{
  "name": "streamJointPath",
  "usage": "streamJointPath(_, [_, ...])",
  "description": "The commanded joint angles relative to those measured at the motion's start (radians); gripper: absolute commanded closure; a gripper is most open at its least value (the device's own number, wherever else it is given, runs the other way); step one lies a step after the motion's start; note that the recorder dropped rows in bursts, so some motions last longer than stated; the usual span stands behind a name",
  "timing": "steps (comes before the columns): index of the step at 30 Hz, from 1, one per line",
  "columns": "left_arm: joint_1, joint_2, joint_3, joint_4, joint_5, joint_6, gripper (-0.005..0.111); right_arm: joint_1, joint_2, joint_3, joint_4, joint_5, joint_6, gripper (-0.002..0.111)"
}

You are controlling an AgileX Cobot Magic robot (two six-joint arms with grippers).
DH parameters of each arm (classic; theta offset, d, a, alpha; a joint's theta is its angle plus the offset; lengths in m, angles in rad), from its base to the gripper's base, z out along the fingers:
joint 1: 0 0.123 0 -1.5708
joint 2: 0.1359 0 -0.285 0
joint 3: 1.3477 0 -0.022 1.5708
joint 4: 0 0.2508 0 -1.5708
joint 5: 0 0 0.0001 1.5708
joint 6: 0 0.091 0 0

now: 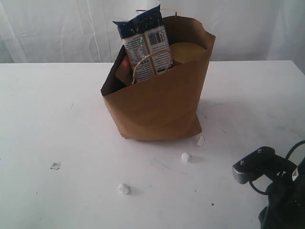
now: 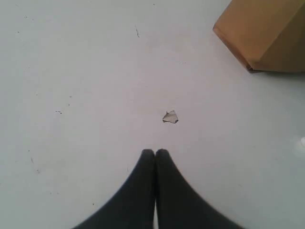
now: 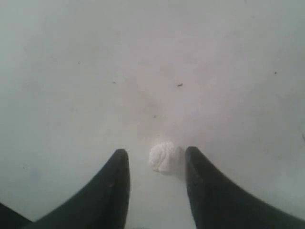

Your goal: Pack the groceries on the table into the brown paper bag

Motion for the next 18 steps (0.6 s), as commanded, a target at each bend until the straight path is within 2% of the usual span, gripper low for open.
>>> streamJointPath(1, [0.002, -0.003, 0.003, -0.016, 0.006, -0.007, 0.107, -0.003, 0.024, 0.003, -0.001, 0.003, -0.023, 0.072])
streamJointPath(5, [0.002, -0.003, 0.003, -0.016, 0.006, -0.007, 0.107, -0.003, 0.047, 0.003, -0.056, -0.010, -0.048, 0.082])
streamJointPath(11, [0.002, -0.003, 0.003, -0.016, 0.004, -0.007, 0.107, -0.003, 0.081, 0.003, -0.049, -0.014, -0.048, 0.084])
streamJointPath(16, [0.002, -0.003, 0.003, -0.018, 0.004, -0.029, 0.107, -0.003, 0.081, 0.003, -0.049, -0.014, -0.046, 0.105])
streamJointPath(18, [0.002, -0.003, 0.003, -0.018, 0.004, -0.029, 0.107, -0.003, 0.081, 0.001, -0.049, -0.012, -0.039, 0.108])
